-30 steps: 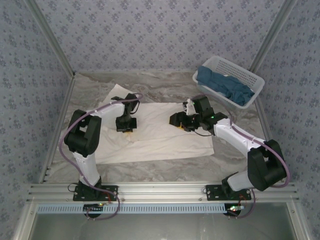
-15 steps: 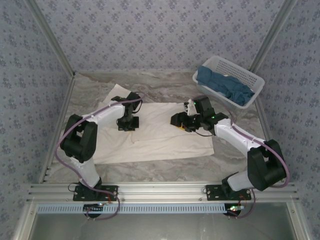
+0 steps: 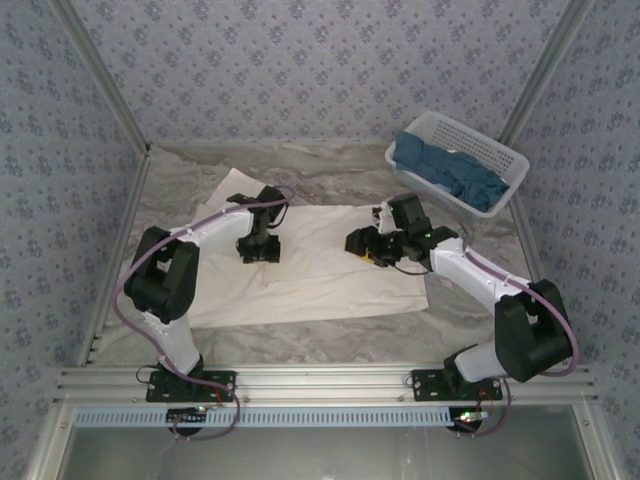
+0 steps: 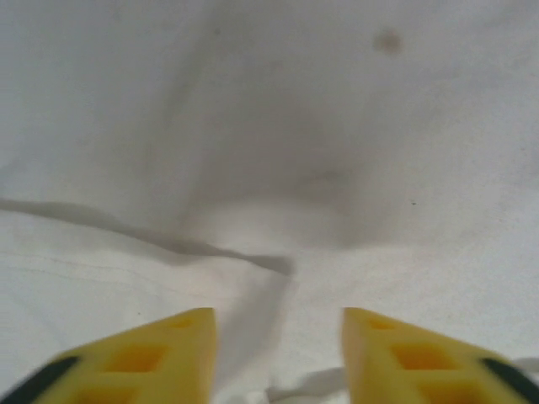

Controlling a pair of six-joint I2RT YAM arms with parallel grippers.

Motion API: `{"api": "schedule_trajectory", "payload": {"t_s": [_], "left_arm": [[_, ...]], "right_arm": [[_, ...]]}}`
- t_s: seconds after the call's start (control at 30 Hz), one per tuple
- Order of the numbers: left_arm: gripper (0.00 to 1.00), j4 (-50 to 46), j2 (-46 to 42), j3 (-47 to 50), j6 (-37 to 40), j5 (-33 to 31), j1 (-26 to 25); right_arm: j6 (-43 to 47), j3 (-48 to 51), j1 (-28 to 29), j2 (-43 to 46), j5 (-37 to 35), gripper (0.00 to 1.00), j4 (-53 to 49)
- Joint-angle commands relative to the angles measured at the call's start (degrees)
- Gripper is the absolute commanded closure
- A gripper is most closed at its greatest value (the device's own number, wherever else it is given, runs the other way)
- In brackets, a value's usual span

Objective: Fold and stack the t-shirts

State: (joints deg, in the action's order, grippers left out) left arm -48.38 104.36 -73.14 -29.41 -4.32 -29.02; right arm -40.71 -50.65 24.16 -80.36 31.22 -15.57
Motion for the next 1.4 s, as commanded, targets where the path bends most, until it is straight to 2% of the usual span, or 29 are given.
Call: {"api": "schedule_trajectory", "payload": {"t_s": [0.0,0.07,0.17,0.27,0.4,0.53,0.67,0.83,1.0,1.2,1.37], "left_arm": [[0.46,-2.8,-3.6,-1.2,-2.6,-4.1,-0.1],[0.46,-4.0,-7.1,0.6,-5.5,-4.4,1.1],[0.48,-4.7,-12.3,6.2,-9.8,-0.9,5.6],[0.53,-3.0,-16.6,13.3,-11.5,5.0,12.1],[0.66,0.0,-20.4,22.5,-12.7,11.5,21.2],[0.72,0.9,-21.2,27.7,-12.3,12.6,27.9],[0.73,3.0,-17.9,29.8,-10.9,11.0,33.3],[0.73,2.0,-13.7,28.2,-10.6,5.5,36.6],[0.73,-0.6,-12.7,28.3,-11.2,0.5,37.4],[0.72,-1.2,-15.0,30.4,-12.1,0.2,41.3],[0.69,-4.2,-15.9,27.9,-13.2,-0.6,41.7]], "right_arm": [[0.1,1.1,-2.8,2.3,-9.6,0.48,-11.3],[-0.2,2.3,-5.4,2.6,-12.6,0.51,-14.9],[-0.5,3.7,-8.6,1.7,-14.3,0.54,-18.1],[-1.0,4.7,-10.3,0.0,-15.4,0.55,-18.6],[-0.7,3.8,-11.5,-3.4,-17.7,0.57,-18.4],[-1.4,3.2,-13.2,-7.7,-20.8,0.66,-20.8],[-1.6,3.8,-14.9,-10.4,-24.4,0.67,-23.2],[-0.2,3.4,-16.1,-11.7,-27.6,0.67,-27.7],[1.5,3.5,-14.8,-11.4,-25.4,0.68,-28.9],[0.6,3.1,-9.5,-10.8,-21.2,0.65,-31.7],[-1.0,2.3,-6.8,-8.2,-20.5,0.62,-33.7]]}}
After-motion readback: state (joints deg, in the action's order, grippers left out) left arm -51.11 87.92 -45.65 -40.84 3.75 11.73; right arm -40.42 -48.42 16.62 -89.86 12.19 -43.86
